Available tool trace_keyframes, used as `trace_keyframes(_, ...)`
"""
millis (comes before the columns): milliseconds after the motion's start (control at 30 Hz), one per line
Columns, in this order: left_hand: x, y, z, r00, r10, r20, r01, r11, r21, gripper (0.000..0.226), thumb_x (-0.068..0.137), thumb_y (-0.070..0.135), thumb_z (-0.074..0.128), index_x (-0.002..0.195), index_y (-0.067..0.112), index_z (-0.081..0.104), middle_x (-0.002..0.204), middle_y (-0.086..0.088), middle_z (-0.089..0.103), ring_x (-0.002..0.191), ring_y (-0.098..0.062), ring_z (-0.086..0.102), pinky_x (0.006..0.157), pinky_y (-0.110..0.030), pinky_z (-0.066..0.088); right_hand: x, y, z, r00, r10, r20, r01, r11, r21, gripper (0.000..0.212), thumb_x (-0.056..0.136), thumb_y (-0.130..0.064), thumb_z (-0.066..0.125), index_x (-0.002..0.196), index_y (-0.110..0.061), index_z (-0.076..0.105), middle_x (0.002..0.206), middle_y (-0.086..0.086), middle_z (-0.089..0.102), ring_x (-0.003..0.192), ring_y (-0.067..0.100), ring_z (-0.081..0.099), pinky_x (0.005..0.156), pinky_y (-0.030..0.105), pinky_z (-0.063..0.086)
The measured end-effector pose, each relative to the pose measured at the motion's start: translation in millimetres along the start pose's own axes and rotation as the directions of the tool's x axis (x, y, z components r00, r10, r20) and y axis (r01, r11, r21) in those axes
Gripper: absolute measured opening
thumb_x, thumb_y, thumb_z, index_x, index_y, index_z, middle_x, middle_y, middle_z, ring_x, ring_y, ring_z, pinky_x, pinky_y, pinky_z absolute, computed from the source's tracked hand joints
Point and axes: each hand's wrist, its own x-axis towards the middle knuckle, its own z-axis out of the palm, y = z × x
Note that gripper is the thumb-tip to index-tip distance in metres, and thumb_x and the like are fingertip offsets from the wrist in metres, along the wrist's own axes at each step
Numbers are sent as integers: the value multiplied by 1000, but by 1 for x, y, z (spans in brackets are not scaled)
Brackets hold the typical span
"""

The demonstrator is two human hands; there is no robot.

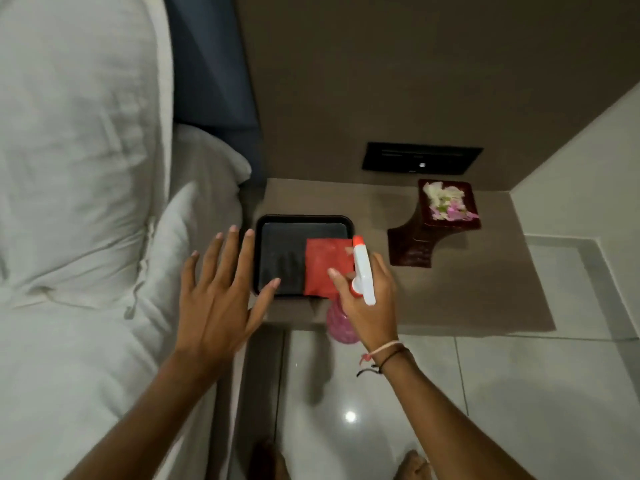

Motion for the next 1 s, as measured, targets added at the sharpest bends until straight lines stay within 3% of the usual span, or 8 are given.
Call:
trace_keyframes(233,18,-41,7,999,-44,-15,44,999,-27,77,101,63,32,159,12,40,162,-16,48,149,-33,48,117,-56,40,77,-29,97,992,-127,8,126,991,47,45,80,-15,86,118,-9,63,110,8,68,80,7,69,87,15,55)
trace_keyframes(433,31,-65,20,999,-17,-31,14,995,-99,74,101,59,39,157,10,44,163,-16,46,151,-32,46,118,-59,40,98,-21,155,987,-130,91,131,991,-11,44,79,-14,88,113,1,64,112,17,65,81,29,72,87,42,60)
trace_keyframes(467,32,-66,21,999,-19,-28,16,994,-110,74,101,58,41,156,10,44,163,-16,46,151,-33,46,118,-58,40,99,-18,158,987,-131,98,134,991,-27,45,78,-16,88,112,1,64,111,18,65,83,30,71,87,39,60)
trace_keyframes(567,31,-65,24,1000,-4,-29,1,992,-123,67,101,53,46,151,8,52,156,-19,55,146,-35,52,116,-56,43,101,-10,150,988,-90,124,95,995,-39,71,71,-25,93,127,-3,57,118,13,63,98,21,68,86,7,50)
trace_keyframes(700,17,-44,32,999,45,-22,-48,984,-171,37,96,33,63,119,4,69,112,-20,72,98,-37,70,84,-48,56,77,19,101,969,65,238,-51,997,-63,97,74,-27,90,152,-27,33,147,0,49,121,-2,53,94,6,45)
trace_keyframes(800,11,-7,46,977,113,180,-41,930,-365,28,96,25,61,116,6,67,106,-15,67,89,-32,67,76,-45,58,47,51,54,970,197,144,-187,979,-84,74,84,-15,81,146,-28,44,144,1,53,120,-1,54,95,19,50)
trace_keyframes(900,21,45,74,894,58,443,214,815,-538,36,101,24,53,134,10,57,129,-14,58,111,-33,63,92,-46,54,35,82,22,945,327,5,-326,942,-74,42,86,5,73,126,-2,63,125,18,68,113,27,64,101,46,54)
trace_keyframes(1000,36,81,104,787,-81,611,501,661,-558,37,103,21,51,136,4,52,136,-20,53,120,-39,58,99,-43,48,34,100,15,891,452,45,-452,892,0,31,86,16,67,116,9,68,113,28,72,96,26,65,93,40,57)
